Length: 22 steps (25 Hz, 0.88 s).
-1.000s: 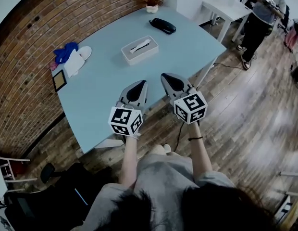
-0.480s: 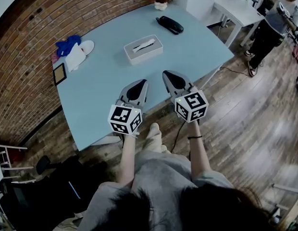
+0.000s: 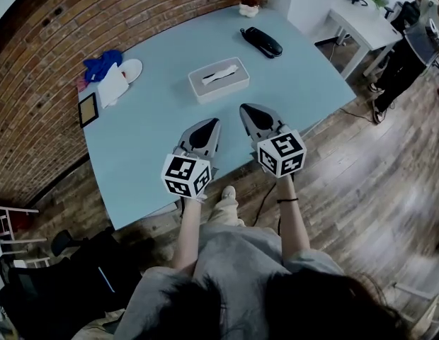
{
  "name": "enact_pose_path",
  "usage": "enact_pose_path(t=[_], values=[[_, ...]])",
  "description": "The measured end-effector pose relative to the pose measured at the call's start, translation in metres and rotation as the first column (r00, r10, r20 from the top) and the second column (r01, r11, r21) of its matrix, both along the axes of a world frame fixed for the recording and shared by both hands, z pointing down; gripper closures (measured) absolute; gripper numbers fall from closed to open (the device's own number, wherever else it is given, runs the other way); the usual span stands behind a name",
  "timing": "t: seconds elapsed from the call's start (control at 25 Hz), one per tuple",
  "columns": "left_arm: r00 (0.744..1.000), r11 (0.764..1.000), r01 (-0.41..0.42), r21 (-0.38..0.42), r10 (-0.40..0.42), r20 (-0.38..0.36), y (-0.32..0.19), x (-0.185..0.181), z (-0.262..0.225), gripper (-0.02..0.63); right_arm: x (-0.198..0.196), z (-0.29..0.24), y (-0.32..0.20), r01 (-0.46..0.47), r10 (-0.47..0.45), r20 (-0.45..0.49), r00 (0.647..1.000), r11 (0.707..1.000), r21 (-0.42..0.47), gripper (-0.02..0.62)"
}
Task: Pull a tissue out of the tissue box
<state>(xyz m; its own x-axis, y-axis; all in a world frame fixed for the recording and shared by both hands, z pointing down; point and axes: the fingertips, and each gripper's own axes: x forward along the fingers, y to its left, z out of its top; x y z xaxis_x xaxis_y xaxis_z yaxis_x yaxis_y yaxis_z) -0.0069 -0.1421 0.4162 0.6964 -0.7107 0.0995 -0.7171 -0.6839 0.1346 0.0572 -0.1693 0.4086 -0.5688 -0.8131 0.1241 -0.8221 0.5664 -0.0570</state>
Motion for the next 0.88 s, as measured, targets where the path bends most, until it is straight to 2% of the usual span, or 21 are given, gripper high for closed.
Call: enact_pose_path(t=[0.64, 0.88], values=[[1.0, 0.998, -0.006, -0.064, 0.005, -0.007, -0.086, 0.002, 0.023, 0.603, -0.003, 0.022, -0.084, 0.039, -0.042, -0.052, 0.998, 0.998, -0.047, 0.597], [1.0, 0.995, -0.012, -0.097, 0.011, -0.009, -0.111, -0.001, 0.035, 0.603, -0.005, 0.035, -0.109, 0.051, -0.058, -0.13, 0.99, 0.997, -0.056, 0.597]])
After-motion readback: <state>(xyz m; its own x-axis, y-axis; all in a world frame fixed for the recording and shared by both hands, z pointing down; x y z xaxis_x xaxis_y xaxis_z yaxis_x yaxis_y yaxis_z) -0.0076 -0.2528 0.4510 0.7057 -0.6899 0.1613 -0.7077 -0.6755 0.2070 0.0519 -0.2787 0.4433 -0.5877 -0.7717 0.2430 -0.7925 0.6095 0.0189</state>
